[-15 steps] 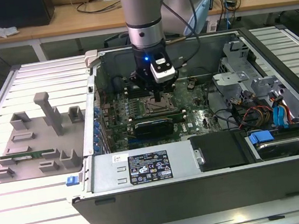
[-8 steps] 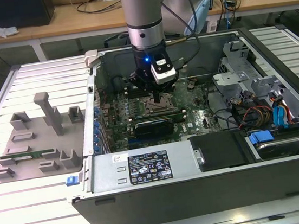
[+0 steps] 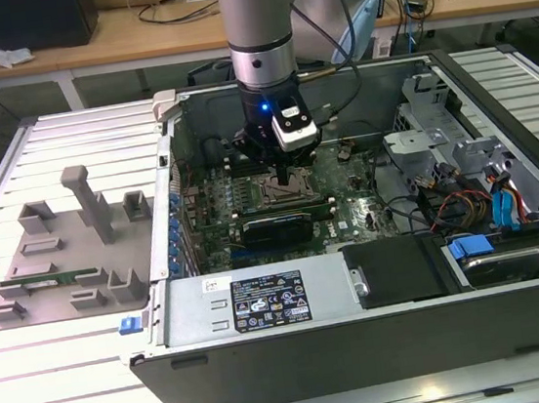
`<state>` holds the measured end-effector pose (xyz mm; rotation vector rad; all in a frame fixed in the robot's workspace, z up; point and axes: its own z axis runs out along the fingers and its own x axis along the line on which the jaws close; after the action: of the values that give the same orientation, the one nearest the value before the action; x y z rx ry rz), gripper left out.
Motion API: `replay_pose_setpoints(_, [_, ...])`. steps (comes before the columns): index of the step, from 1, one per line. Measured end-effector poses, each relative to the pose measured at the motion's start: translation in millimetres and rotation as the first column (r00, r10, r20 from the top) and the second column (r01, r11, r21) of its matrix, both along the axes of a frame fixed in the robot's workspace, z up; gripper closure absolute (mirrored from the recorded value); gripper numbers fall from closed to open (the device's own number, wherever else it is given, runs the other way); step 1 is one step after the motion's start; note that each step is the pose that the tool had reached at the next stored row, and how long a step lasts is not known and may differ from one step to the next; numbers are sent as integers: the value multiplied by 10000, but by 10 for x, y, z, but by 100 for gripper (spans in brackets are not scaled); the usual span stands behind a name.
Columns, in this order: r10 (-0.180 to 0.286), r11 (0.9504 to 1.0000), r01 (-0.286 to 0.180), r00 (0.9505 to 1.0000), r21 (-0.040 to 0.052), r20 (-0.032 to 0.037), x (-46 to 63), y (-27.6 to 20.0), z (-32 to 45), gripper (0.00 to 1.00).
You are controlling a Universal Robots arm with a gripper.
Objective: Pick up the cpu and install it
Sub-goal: 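Install the second cpu locking lever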
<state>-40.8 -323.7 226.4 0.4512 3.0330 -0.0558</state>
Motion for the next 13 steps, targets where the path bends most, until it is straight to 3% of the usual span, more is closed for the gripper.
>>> replay_pose_setpoints(7, [13, 10000, -13, 10000, 2, 0, 0, 1, 1, 89])
replay_pose_setpoints(13, [206, 9998, -206, 9998, 0, -1, 0, 0, 127, 89])
